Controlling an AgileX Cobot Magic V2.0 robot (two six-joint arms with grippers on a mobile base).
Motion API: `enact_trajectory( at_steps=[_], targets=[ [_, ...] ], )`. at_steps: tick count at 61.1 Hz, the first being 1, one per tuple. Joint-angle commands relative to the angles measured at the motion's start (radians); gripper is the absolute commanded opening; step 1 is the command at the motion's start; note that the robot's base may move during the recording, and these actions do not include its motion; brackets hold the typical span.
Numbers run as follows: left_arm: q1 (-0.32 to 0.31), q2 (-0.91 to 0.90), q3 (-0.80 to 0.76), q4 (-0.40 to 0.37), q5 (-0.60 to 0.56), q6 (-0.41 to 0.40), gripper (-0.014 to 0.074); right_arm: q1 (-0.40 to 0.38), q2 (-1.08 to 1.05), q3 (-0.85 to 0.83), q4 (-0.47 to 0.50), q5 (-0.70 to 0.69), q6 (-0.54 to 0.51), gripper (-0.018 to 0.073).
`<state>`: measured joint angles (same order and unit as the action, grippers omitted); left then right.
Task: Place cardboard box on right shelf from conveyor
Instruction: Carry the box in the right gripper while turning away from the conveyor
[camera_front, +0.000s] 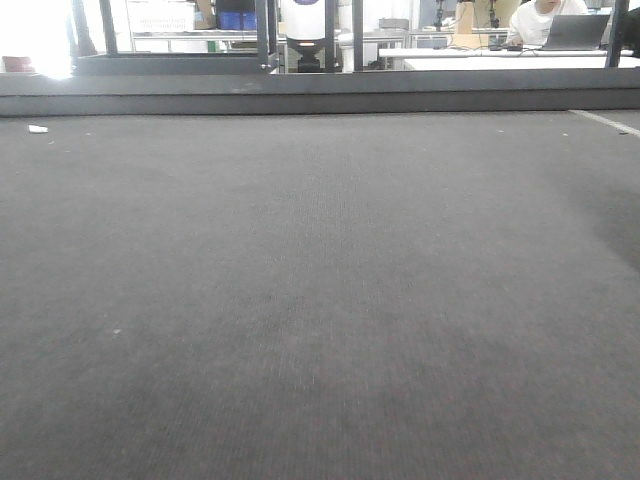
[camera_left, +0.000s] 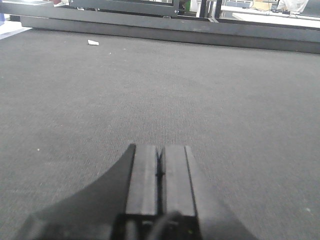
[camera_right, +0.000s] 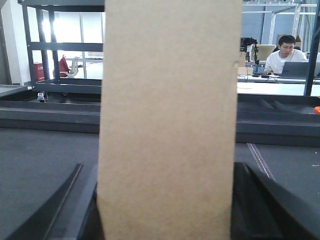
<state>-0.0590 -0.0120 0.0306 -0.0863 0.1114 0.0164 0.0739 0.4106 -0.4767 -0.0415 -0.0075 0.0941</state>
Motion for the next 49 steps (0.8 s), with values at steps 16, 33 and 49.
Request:
enact_trajectory(
  at_steps=[16,33,49],
  targets=[
    [-0.003,-0.008,-0.003,-0.005,-0.081,-0.005,-0.0119,-0.005,0.003,-0.034,-0.008,-0.111,-0.010,0.0375],
    [-0.003,-0.008,-0.003,-0.005,-0.081,-0.005,-0.0119,-0.005,0.003,-0.034,-0.008,-0.111,-0.010,0.0375],
    [-0.003,-0.008,-0.003,-0.005,-0.081,-0.005,-0.0119,-0.005,0.003,-0.034,-0.008,-0.111,-0.010,0.0375]
  ],
)
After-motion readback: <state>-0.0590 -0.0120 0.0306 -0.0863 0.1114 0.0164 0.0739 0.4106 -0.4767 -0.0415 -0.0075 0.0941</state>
